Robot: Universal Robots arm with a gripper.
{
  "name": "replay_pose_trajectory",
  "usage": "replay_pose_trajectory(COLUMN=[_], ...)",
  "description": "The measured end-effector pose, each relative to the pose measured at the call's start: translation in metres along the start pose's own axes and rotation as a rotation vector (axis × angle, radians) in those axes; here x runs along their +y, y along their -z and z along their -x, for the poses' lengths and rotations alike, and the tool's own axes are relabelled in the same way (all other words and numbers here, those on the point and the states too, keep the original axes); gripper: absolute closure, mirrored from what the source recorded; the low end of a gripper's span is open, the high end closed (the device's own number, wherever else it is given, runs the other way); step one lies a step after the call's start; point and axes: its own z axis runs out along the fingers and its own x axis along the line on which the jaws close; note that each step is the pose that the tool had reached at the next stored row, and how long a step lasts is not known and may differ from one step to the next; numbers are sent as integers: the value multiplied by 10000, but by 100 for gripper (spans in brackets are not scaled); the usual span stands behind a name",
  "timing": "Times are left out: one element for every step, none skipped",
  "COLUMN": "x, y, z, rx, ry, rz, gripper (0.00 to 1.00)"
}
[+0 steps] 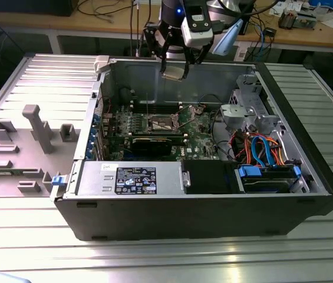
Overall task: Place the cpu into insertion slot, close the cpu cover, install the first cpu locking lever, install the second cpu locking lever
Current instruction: 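Place the cpu into insertion slot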
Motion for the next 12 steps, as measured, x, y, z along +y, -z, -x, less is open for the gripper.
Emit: replay_pose_trajectory(x=[0,0,-1,-2,-3,-3,-3,-3,-4,-4,-4,-4], y=[-1,-1,-2,-3,-4,-5,-8,-10,-12,-14,-15,-16], z=[0,0,0,0,1,1,1,1,1,1,1,1], rx=[-13,-19,-24,-30,-34,-46,-56,-64,-71,-76,-81,-89], ry=[-146,-214,-274,-336,-383,-513,-630,-718,-786,-853,-917,-1005], rz=[2,3,4,8,9,9,12,14,16,17,17,18], gripper=[45,45,45,45,45,45,45,45,45,45,45,45])
